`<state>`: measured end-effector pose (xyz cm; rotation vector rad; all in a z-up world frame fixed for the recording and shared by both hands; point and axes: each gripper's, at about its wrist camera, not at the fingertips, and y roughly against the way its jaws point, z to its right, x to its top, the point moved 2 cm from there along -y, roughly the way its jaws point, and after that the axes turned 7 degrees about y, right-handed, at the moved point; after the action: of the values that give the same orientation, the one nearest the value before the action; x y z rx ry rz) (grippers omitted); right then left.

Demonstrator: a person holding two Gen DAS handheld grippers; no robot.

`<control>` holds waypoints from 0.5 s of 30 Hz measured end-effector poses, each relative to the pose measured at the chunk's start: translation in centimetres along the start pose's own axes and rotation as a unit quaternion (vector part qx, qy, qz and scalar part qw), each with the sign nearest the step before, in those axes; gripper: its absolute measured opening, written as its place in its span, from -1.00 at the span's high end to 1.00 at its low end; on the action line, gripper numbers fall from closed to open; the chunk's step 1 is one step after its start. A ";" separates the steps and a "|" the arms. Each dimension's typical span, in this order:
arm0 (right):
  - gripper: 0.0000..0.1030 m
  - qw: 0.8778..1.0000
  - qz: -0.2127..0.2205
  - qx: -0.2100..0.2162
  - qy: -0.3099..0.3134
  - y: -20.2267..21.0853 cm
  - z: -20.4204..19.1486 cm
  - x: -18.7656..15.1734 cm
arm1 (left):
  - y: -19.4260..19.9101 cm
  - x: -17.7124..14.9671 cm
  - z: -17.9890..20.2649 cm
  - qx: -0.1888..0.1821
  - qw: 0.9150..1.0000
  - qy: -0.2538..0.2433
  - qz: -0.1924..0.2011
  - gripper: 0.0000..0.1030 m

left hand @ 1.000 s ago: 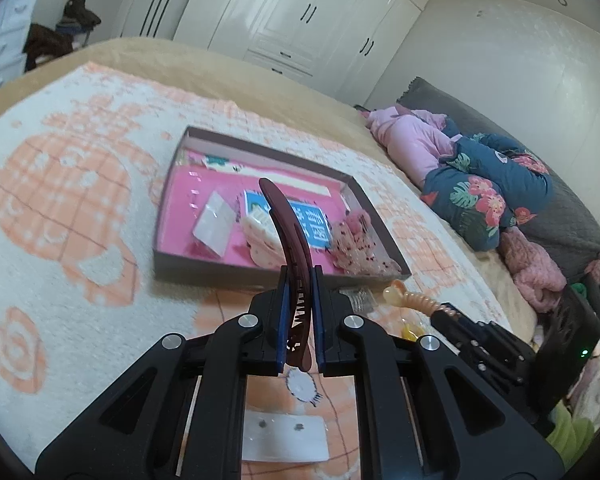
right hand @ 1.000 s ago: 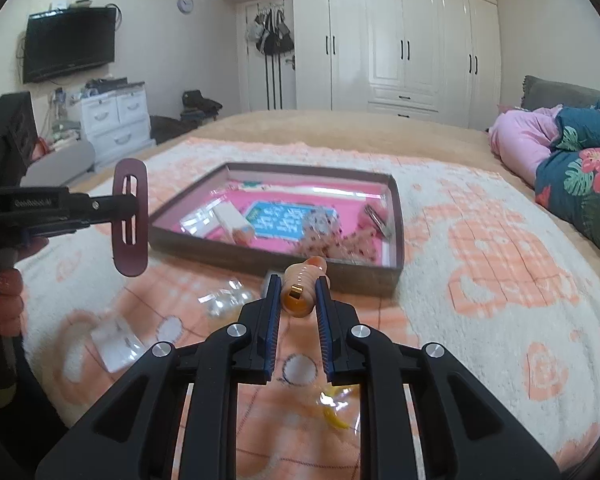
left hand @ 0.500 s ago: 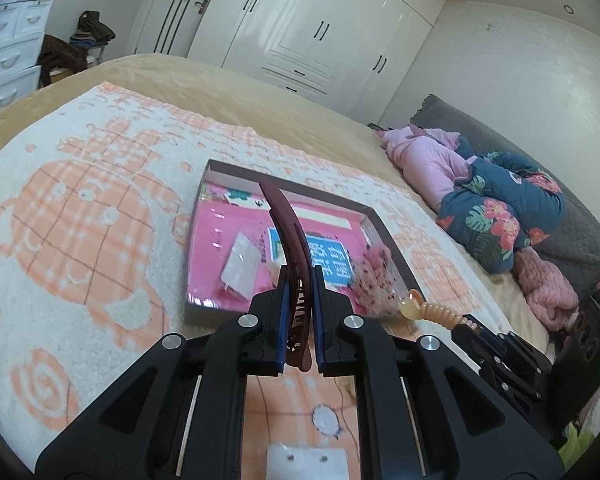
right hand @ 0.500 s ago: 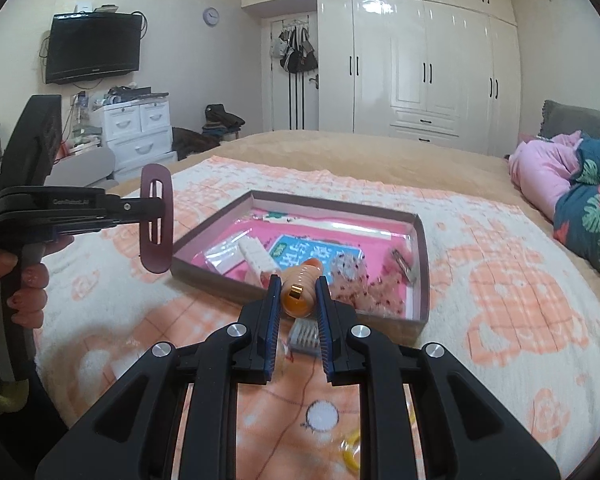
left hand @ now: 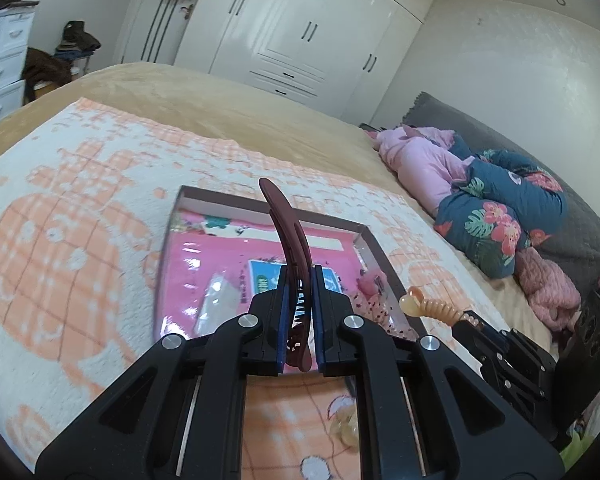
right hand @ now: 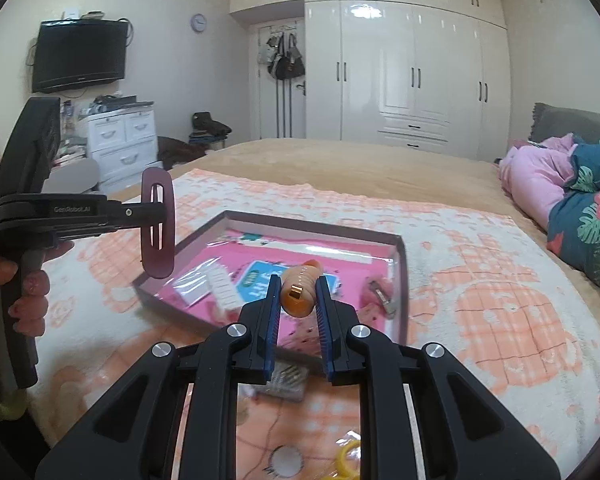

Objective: Organize jewelry
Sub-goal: 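Carry the maroon clip and coil tie over the box and open both tools to release them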

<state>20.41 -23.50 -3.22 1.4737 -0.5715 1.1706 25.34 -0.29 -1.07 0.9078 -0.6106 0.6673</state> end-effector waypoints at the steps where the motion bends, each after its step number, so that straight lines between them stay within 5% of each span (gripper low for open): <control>1: 0.67 1.000 -0.001 -0.003 -0.001 -0.1 0.2 0.1 | -0.3 0.1 0.3 -0.001 1.000 -0.004 -0.001 0.91; 15: 0.67 0.999 -0.018 -0.033 0.000 -3.8 2.5 0.5 | -5.2 0.7 2.4 -0.015 0.999 -0.038 -0.026 0.91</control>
<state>24.68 -24.67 -4.27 1.4230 -0.5771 1.1136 29.21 -4.45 -2.00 0.9205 -0.6603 0.5779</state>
